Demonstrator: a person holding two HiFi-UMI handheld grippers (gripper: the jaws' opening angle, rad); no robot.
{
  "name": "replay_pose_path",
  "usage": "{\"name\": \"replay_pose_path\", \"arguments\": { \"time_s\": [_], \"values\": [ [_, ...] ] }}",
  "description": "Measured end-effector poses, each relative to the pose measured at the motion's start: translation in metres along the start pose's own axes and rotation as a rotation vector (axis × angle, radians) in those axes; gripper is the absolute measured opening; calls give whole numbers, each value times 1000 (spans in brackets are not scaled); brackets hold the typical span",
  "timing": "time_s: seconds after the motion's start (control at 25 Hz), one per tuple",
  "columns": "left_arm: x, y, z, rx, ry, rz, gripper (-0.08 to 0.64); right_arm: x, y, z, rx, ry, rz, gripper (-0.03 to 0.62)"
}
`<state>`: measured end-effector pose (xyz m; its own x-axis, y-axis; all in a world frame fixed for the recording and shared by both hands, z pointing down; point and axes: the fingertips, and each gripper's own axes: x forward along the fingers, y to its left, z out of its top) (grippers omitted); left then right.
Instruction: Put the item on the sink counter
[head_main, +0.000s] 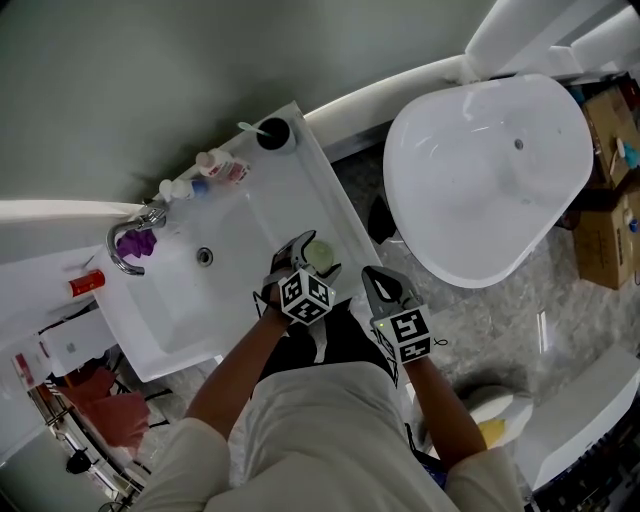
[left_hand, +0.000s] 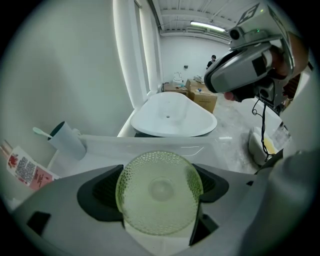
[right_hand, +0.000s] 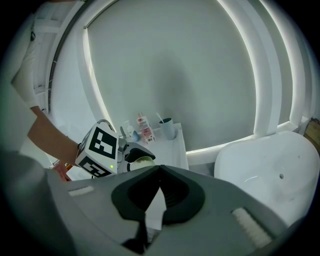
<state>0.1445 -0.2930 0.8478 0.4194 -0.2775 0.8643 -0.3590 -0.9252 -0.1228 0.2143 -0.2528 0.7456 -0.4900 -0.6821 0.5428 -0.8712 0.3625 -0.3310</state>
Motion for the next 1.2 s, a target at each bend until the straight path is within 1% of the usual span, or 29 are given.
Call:
{"name": "replay_pose_path", "arguments": {
  "time_s": [0.2,0.36,0.44,0.6,0.72,0.84,1.04,1.2],
  "values": [
    [5,-4,6,7,-13,-7,411,0,-4,-2,4,4,-3,9],
    [7,-4,9,-15,-22,-26,411,2,-4,-2,7,10,-6,9],
    [7,-2,10,-28,-25,-24,413,1,-4,-1,8,12,-9,9],
    [2,1,11,-48,-37,-17,443,-1,-5,2,-2,14,-15,11],
    [-8,0,13,-52,-45,-18,445,-5,-3,7,-12,12,-16,9],
    [-24,5,16,-65,-75,8,445,-7,2,10,-31,13,-14,11],
    [-66,10,22,-93,-163,77,443,-7,20,12,-80,9,-7,9],
    [-102,11,10,-155,-213,104,443,-9,48,12,-124,21,8,11]
  ]
}}
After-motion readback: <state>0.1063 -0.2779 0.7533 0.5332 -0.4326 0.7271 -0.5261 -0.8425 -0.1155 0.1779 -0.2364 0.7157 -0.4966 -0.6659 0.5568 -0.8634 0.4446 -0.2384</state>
